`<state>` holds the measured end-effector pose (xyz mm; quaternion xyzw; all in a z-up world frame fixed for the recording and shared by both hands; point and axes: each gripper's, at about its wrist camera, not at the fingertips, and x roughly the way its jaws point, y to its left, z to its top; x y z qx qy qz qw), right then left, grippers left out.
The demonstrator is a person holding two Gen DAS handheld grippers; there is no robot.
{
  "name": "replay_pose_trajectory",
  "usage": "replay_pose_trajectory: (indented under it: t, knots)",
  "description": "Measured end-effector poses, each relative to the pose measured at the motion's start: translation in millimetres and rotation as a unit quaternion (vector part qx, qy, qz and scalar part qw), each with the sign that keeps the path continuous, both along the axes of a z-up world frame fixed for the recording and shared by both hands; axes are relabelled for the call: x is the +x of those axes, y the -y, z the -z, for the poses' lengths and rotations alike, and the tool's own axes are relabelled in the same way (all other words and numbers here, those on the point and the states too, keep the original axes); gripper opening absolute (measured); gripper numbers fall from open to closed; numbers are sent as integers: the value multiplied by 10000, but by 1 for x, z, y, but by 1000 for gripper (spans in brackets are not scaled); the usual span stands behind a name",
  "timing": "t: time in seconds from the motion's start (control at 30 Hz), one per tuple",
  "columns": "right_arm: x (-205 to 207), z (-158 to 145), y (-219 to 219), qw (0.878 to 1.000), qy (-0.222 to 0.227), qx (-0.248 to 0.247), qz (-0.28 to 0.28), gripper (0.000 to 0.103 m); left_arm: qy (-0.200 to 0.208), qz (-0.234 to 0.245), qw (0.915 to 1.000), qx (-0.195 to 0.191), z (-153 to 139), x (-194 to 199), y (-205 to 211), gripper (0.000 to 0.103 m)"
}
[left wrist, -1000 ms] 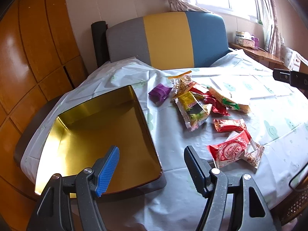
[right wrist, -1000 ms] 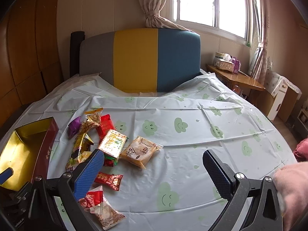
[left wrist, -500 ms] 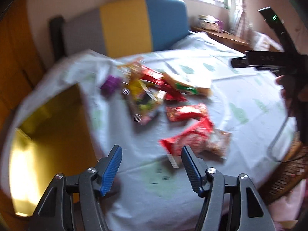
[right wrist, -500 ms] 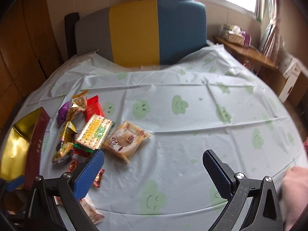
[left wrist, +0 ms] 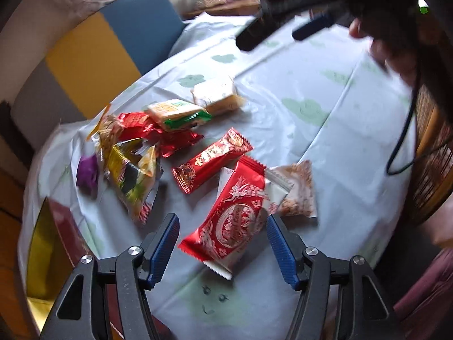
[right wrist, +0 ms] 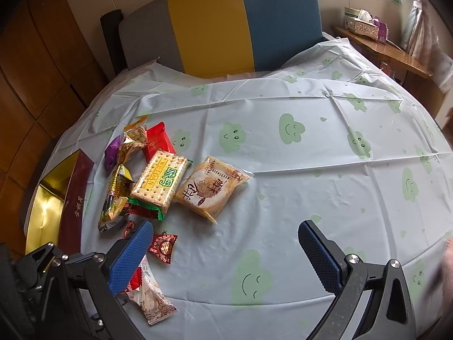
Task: Organize snacks
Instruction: 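Grasp the red wafer pack with the left tool and lift it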
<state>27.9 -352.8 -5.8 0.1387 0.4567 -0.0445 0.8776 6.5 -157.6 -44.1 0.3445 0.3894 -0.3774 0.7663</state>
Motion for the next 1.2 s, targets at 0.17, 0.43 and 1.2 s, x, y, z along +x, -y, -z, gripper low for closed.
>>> replay_pose_trajectory:
  t: [0.17,0.43,1.2]
  knots:
    - [1,1,-3,9999,-17,48,-117,103,-134,194,9996,125,13,11,5,65]
    - [1,4,-40,9952,0,-448,-869,103,-646,-21,9969,-459,17,24,-2,40]
    - [-22,29,-131,9389,73,-2359,-2507,97,-392,-1443,9731,-1751,-36,5,-86,37]
